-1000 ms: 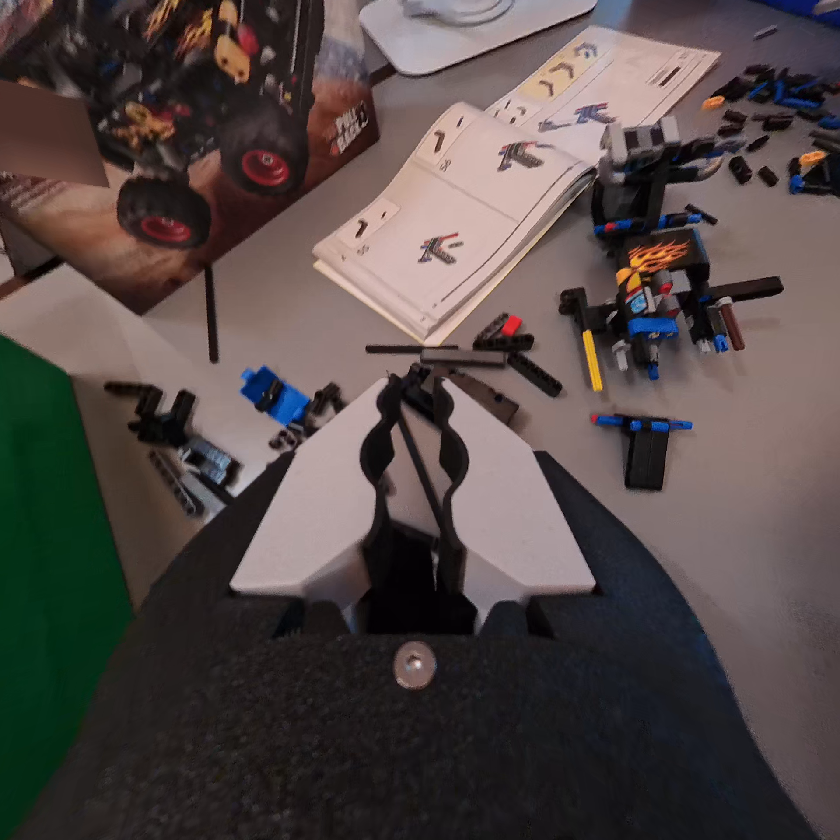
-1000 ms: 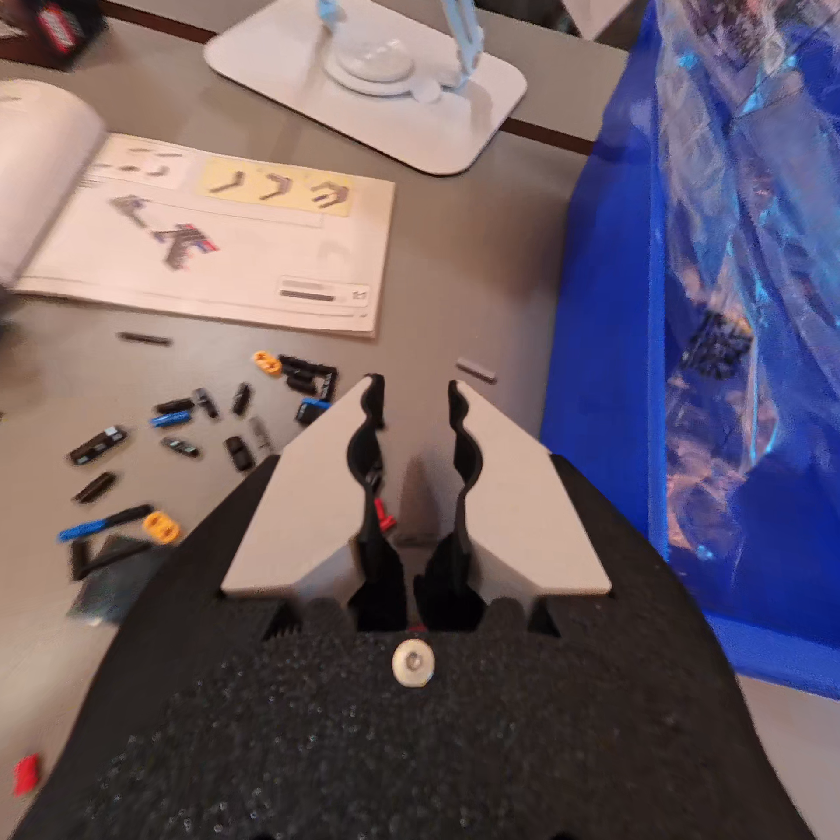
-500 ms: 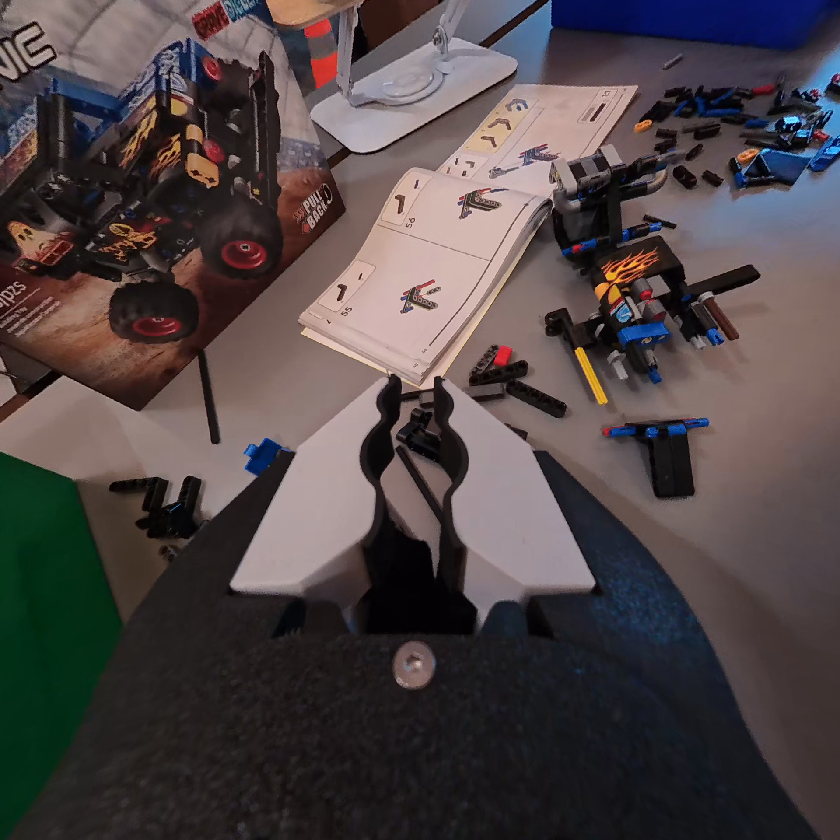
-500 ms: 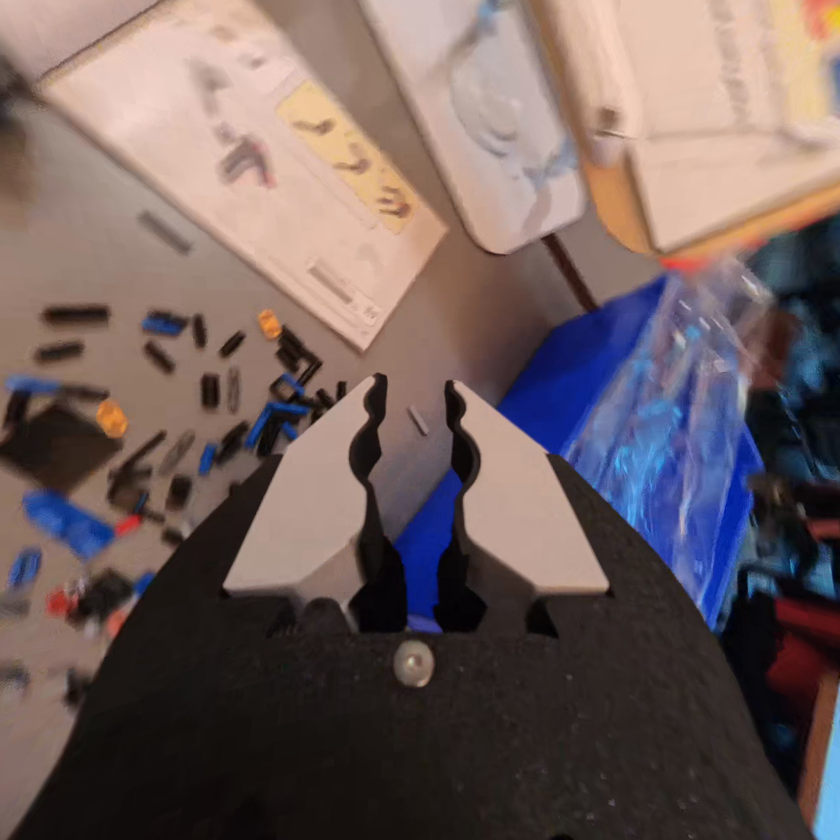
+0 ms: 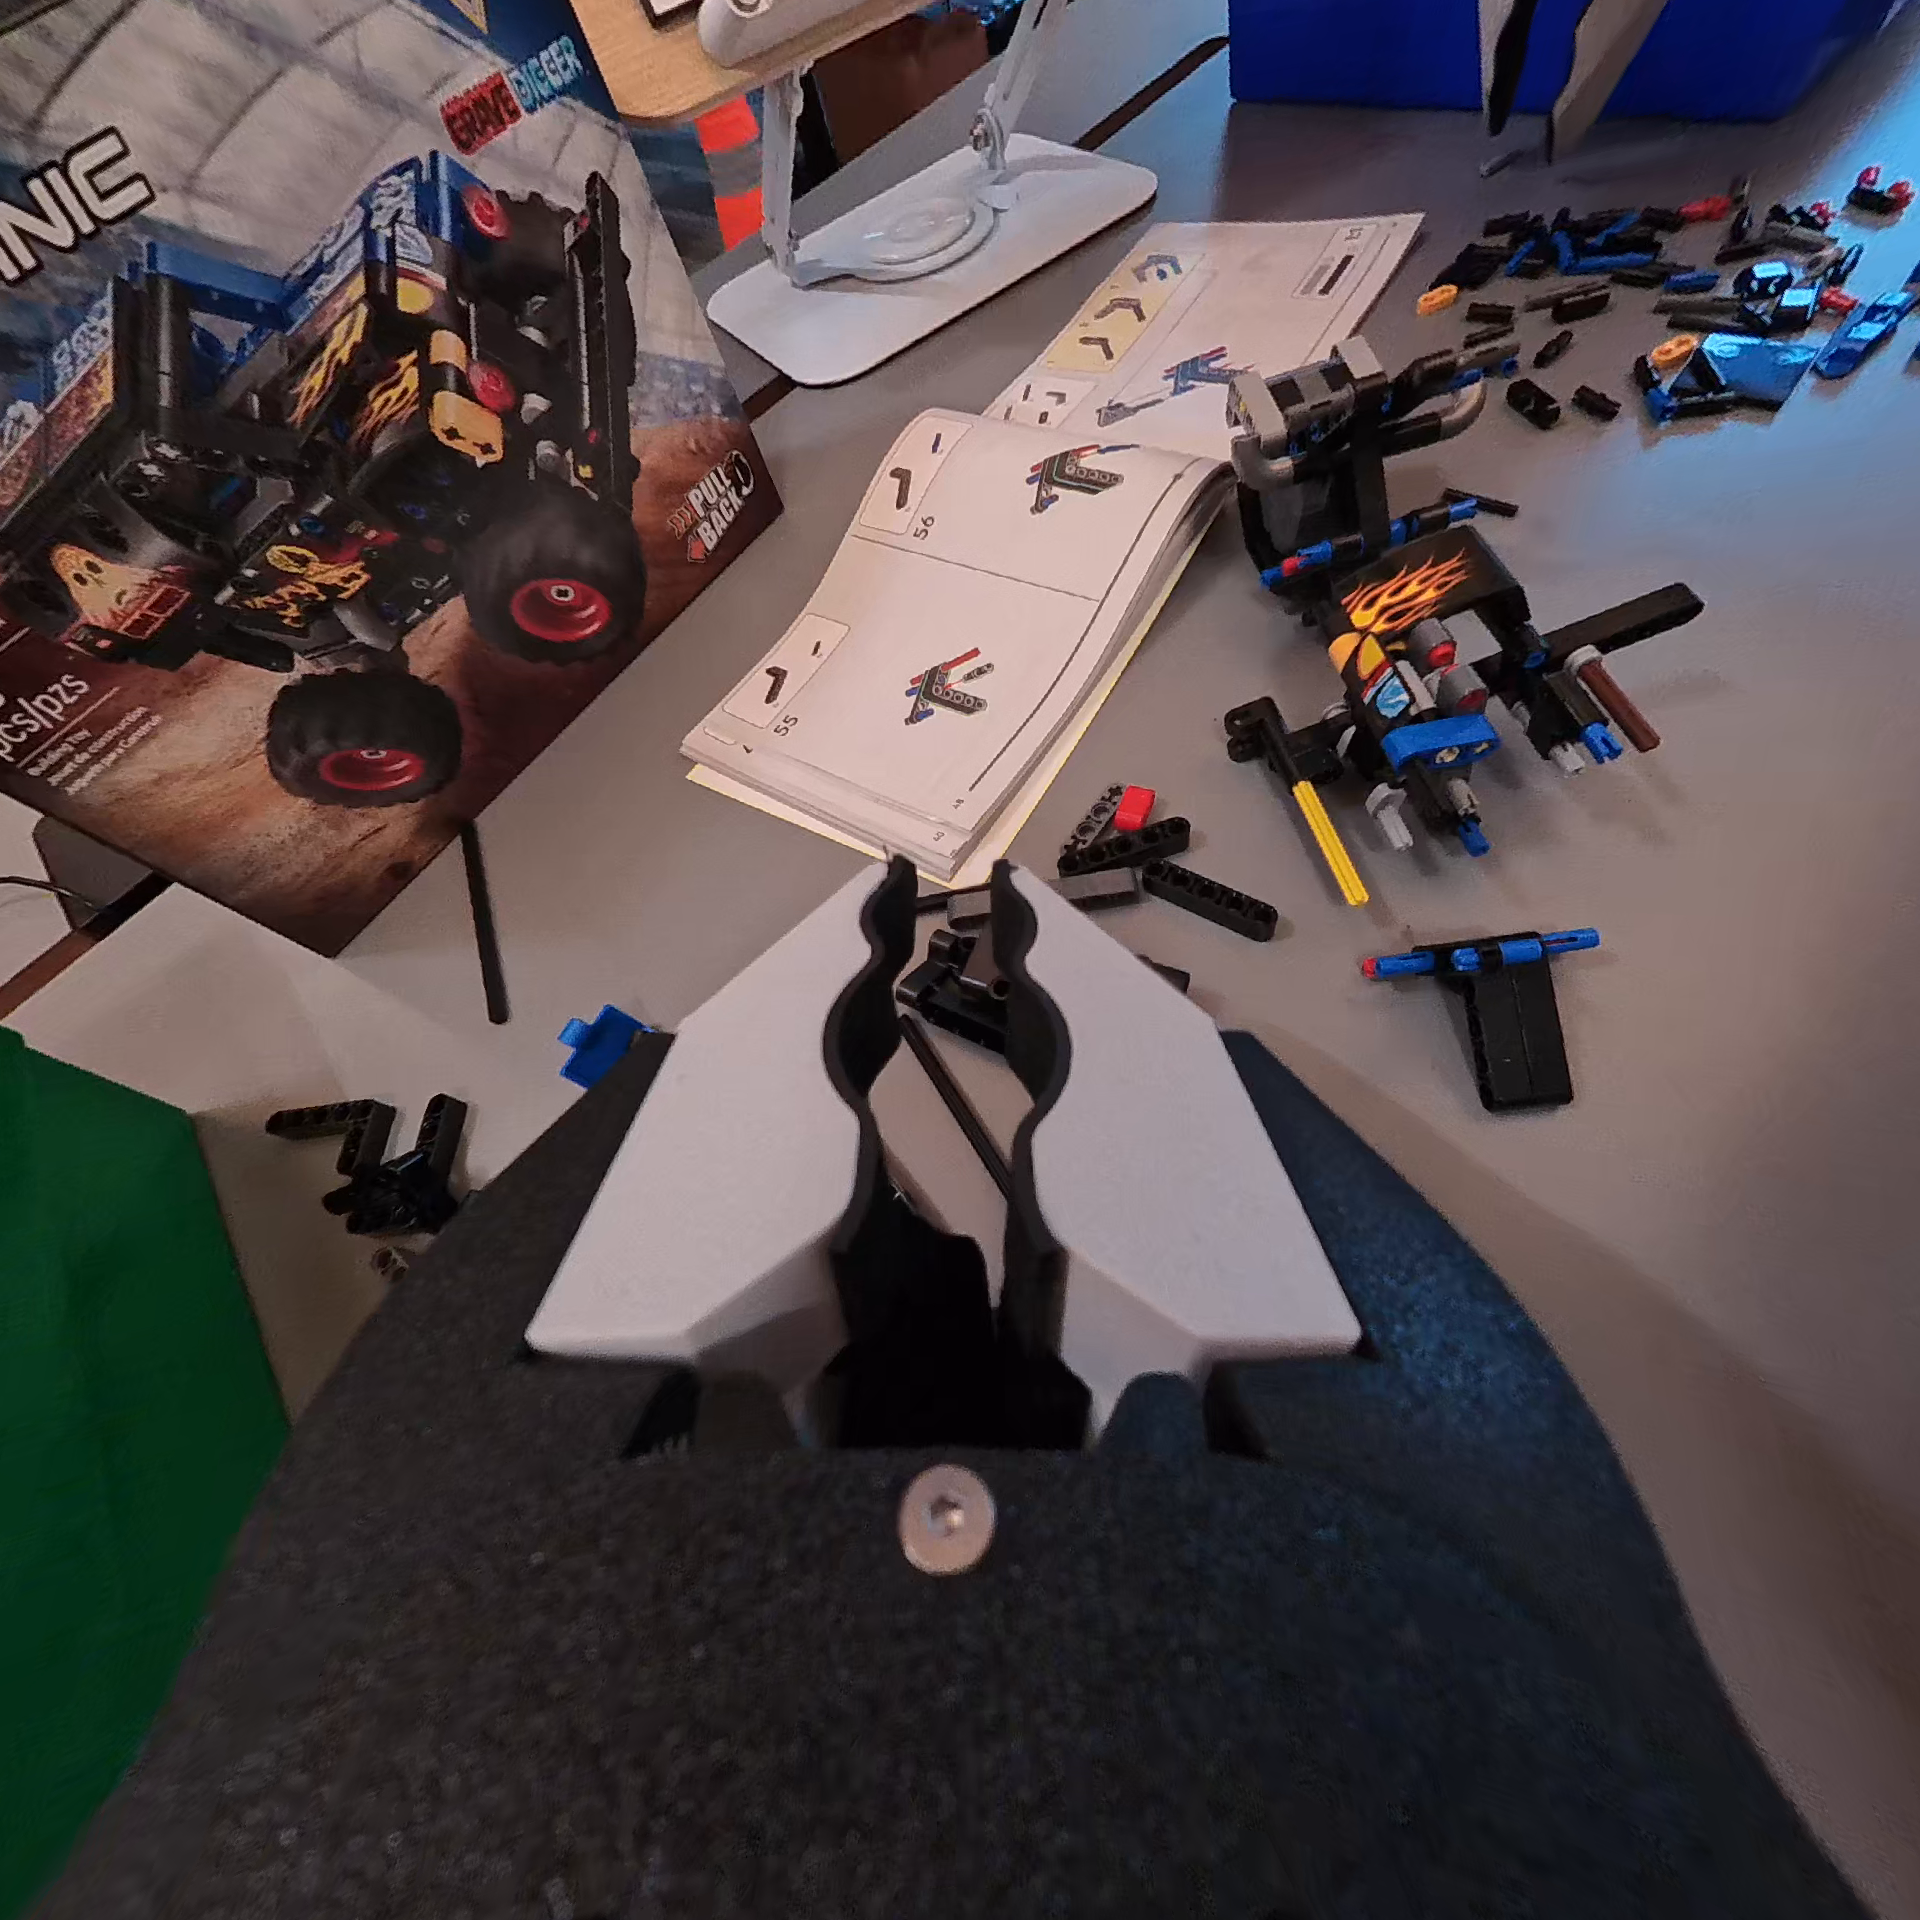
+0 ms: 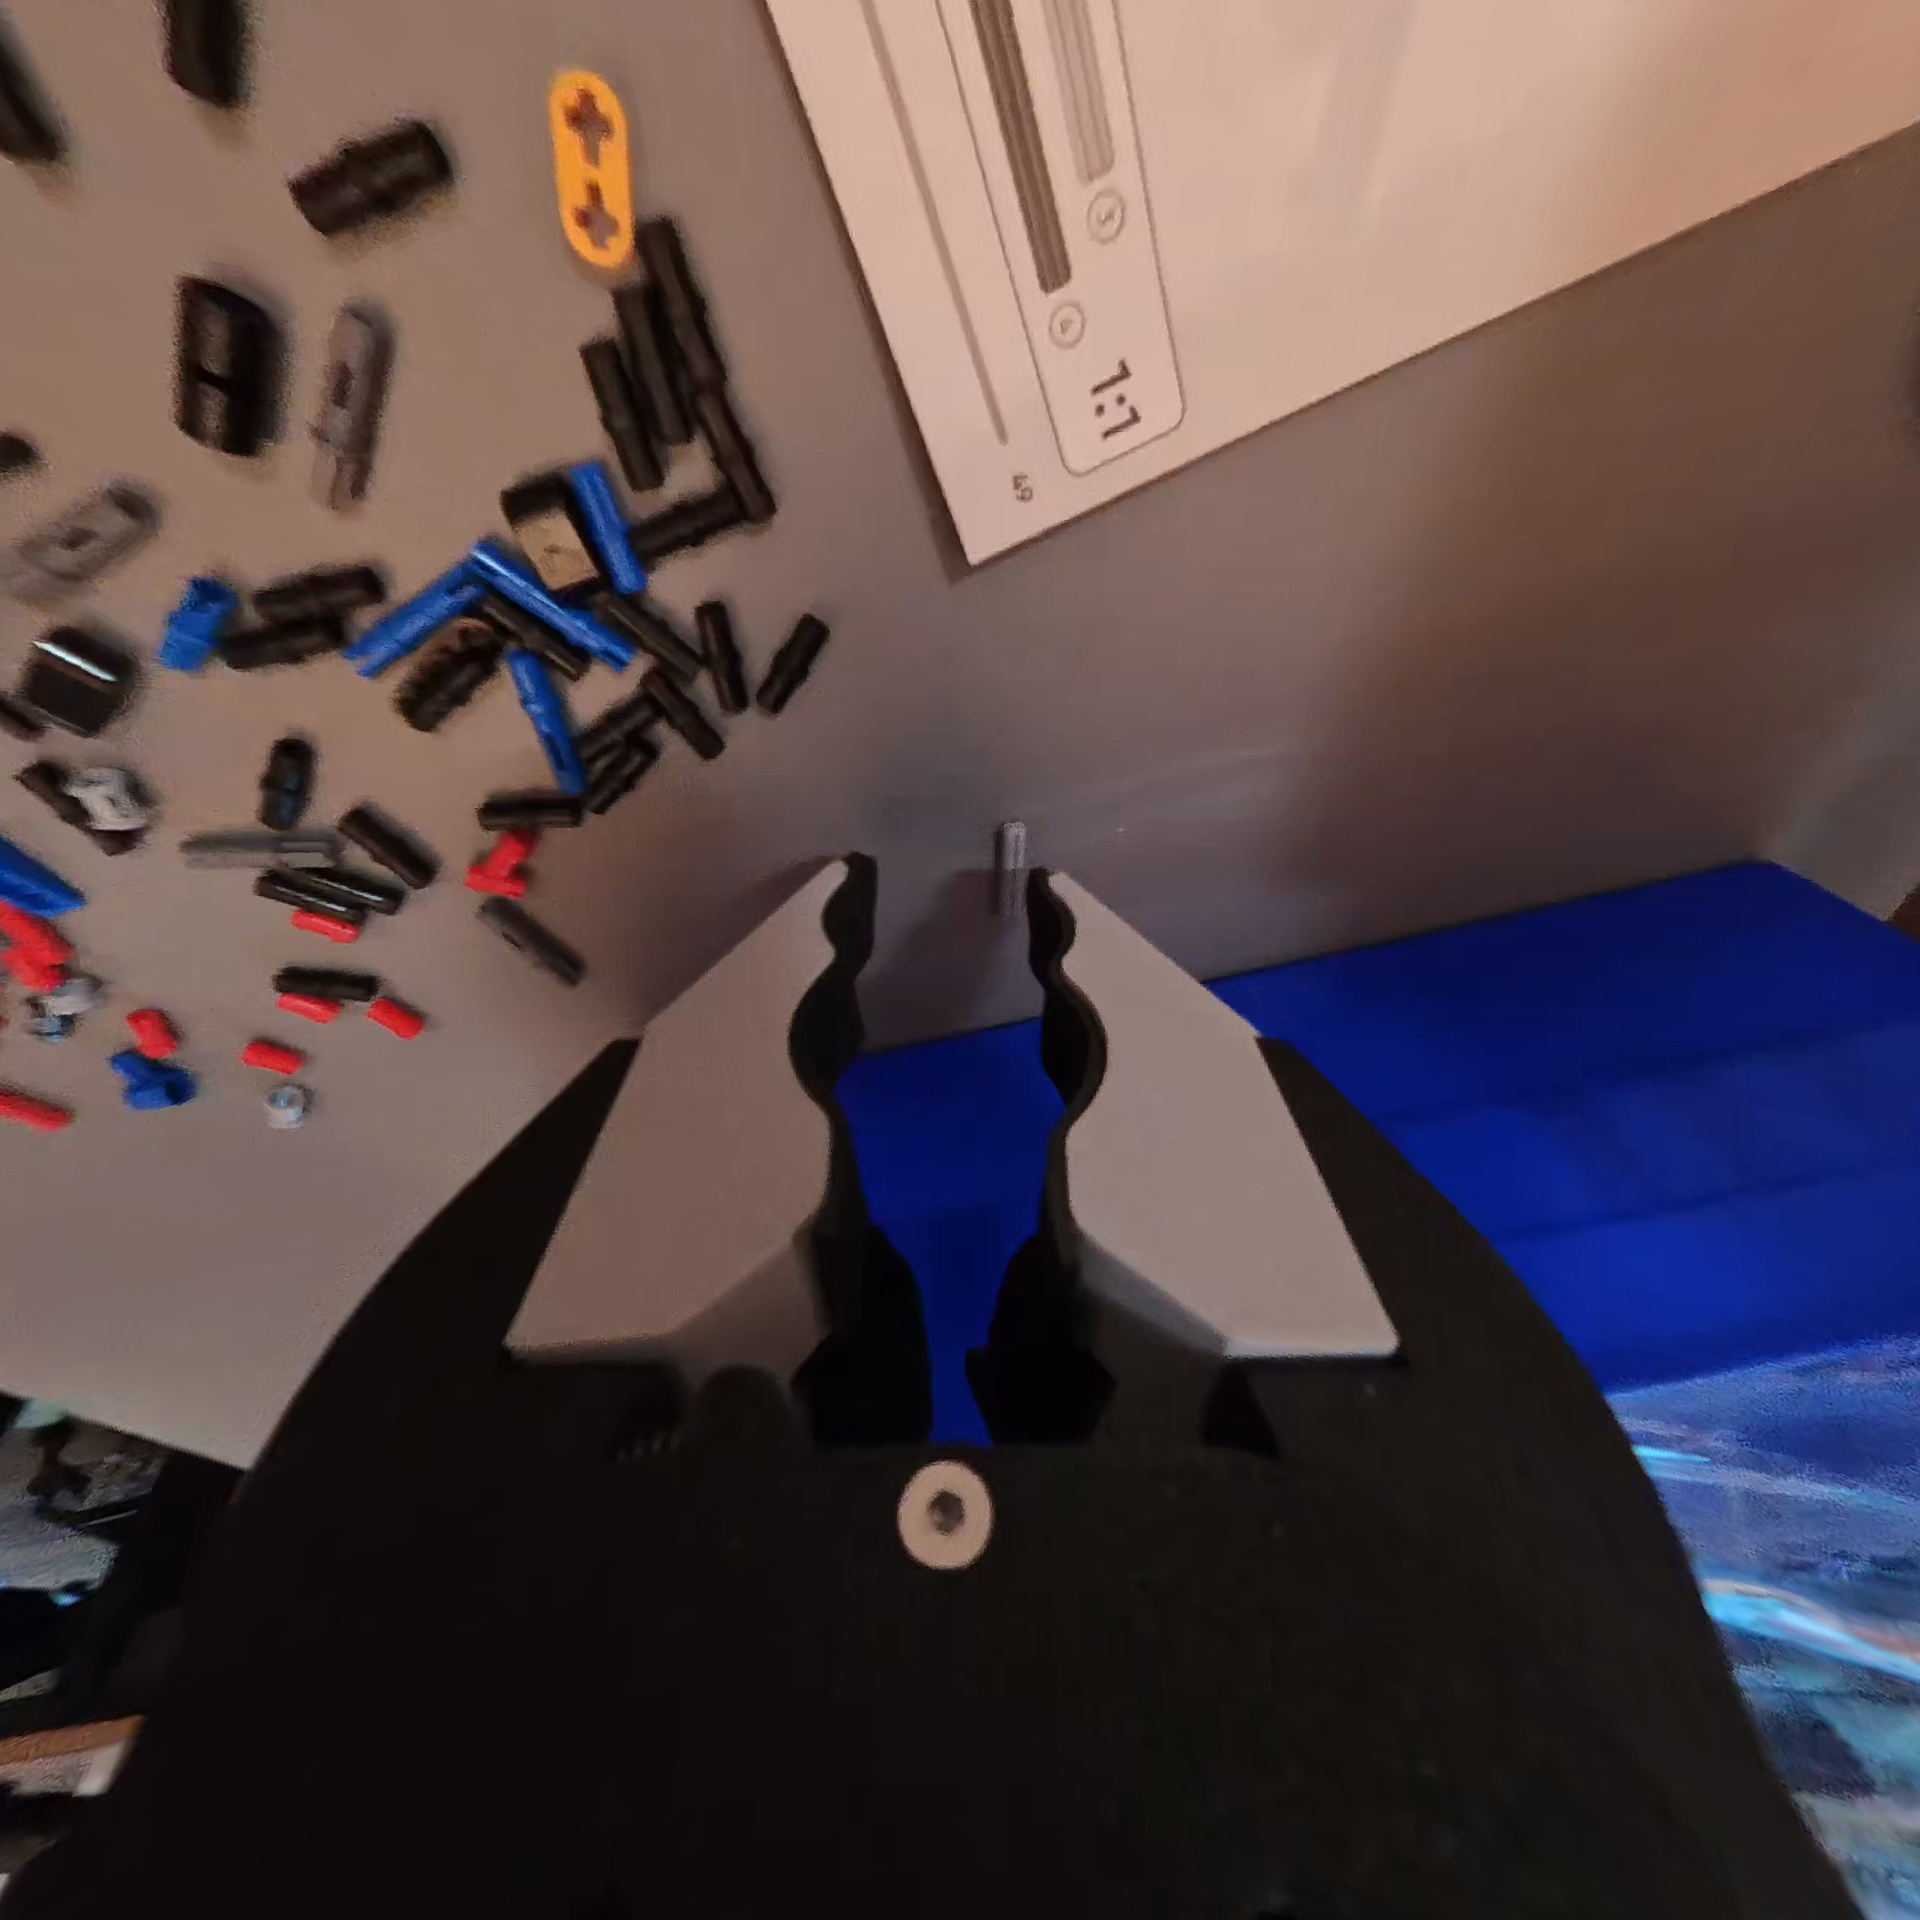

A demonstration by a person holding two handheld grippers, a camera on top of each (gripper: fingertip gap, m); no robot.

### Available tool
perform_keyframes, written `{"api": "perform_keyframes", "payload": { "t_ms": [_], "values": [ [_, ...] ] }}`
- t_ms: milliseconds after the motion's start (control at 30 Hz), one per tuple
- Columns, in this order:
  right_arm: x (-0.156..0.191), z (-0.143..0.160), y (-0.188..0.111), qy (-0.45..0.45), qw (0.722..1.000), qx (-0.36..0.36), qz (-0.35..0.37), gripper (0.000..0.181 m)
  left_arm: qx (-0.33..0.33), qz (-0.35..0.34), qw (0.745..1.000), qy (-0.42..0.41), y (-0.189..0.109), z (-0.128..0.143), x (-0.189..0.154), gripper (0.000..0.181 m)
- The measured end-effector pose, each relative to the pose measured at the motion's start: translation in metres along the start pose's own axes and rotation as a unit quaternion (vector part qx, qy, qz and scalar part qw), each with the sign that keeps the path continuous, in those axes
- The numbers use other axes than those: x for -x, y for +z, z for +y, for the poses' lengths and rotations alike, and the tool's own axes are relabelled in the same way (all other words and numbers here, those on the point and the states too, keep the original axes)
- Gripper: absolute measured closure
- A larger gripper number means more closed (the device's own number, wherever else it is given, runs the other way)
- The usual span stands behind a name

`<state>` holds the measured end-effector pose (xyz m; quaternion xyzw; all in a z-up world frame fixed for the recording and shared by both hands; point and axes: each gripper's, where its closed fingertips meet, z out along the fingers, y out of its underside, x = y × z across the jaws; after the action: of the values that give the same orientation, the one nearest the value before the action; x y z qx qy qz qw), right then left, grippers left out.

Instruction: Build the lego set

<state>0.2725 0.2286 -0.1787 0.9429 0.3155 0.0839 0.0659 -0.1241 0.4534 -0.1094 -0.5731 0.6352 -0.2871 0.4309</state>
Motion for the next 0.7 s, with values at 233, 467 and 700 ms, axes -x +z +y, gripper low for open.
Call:
{"api": "perform_keyframes", "payload": {
  "t_ms": [233, 467, 700],
  "values": [
    [-0.011, 0.004, 0.008, -0.035, 0.998, 0.022, 0.052, 0.160, 0.015, 0.003, 1.000, 0.012, 0.004, 0.006, -0.004, 0.169],
    [-0.012, 0.009, 0.011, -0.046, 0.998, 0.023, 0.039, 0.172, 0.027, 0.006, 0.999, 0.020, 0.008, 0.010, -0.007, 0.169],
    [-0.012, 0.008, 0.011, -0.081, 0.996, 0.028, 0.028, 0.178, 0.029, 0.004, 0.999, 0.022, 0.008, 0.012, -0.007, 0.169]
  ]
}}
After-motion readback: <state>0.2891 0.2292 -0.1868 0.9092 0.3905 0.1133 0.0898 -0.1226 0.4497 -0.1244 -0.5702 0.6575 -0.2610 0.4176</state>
